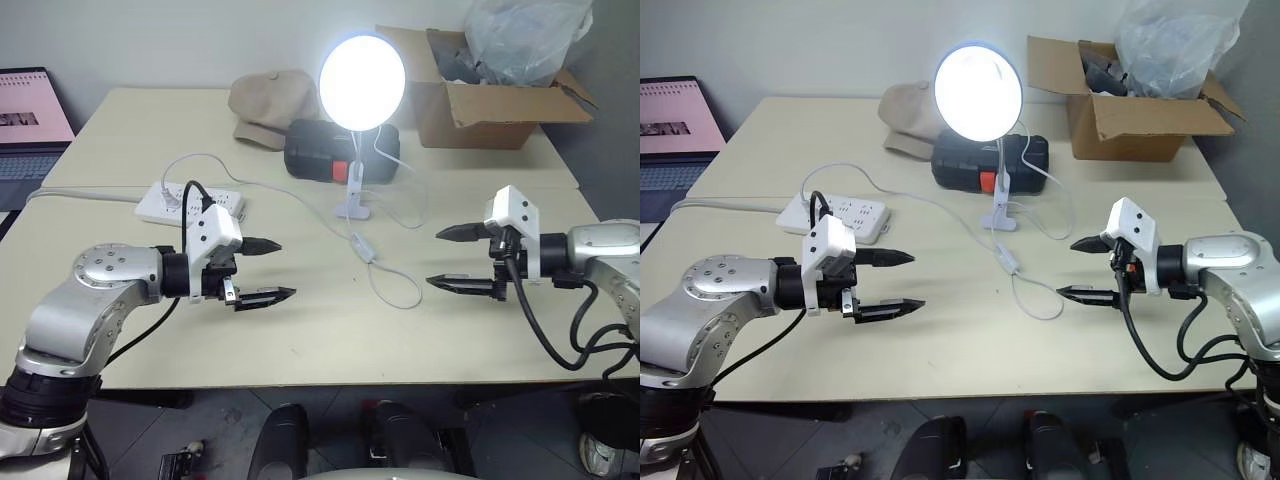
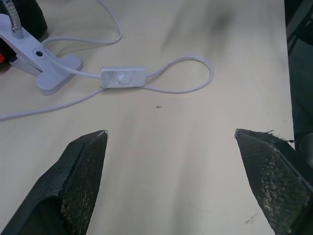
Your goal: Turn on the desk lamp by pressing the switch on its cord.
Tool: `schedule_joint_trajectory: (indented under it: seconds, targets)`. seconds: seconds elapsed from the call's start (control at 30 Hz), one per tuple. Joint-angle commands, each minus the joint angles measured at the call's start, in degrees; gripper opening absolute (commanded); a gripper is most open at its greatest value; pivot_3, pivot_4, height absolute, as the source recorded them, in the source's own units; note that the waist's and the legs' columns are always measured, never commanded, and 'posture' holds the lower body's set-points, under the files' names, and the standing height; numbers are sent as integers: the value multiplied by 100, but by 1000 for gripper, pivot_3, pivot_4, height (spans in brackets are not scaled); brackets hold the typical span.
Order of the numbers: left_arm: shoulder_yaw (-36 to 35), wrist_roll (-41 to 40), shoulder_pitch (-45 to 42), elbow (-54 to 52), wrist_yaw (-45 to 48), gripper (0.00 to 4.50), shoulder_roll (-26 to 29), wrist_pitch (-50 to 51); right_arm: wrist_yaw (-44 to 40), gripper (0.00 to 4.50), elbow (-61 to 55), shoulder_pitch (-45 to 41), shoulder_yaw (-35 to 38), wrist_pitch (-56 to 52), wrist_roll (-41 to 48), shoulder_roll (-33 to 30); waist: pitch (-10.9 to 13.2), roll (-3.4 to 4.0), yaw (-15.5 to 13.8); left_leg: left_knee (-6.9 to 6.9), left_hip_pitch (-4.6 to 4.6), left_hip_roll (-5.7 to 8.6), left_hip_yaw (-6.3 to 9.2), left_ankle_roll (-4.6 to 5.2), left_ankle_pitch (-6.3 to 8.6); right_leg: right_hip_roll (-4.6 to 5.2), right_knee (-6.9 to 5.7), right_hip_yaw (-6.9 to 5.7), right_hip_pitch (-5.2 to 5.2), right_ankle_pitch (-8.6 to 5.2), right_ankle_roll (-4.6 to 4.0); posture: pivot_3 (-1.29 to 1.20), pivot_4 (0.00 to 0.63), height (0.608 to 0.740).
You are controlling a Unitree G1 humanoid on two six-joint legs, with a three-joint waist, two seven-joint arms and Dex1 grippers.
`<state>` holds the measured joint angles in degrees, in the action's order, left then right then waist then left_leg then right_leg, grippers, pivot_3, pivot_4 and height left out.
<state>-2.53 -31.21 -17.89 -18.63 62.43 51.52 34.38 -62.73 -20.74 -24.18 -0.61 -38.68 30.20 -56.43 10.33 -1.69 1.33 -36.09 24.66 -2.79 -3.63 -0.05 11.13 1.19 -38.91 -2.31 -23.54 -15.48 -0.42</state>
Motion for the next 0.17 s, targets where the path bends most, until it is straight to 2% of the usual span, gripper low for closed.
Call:
schedule_joint_trajectory:
  seconds: [0.03, 0.17]
  targets:
    - [-270, -111, 32, -57, 4, 4329, 40, -31, -226, 4427, -227, 178, 266, 243, 27, -181, 1, -1, -12, 0, 0, -1, 3, 0, 0, 0, 0, -3, 1, 0, 0, 0, 150, 740]
    - [-234, -99, 55, 90, 98, 4329, 32, -62, -256, 4427, -242, 219, 325, 294, 63, -226, 1, -1, -20, -1, 0, 2, 0, 0, 0, 3, 0, -1, 1, 0, 0, 0, 150, 740]
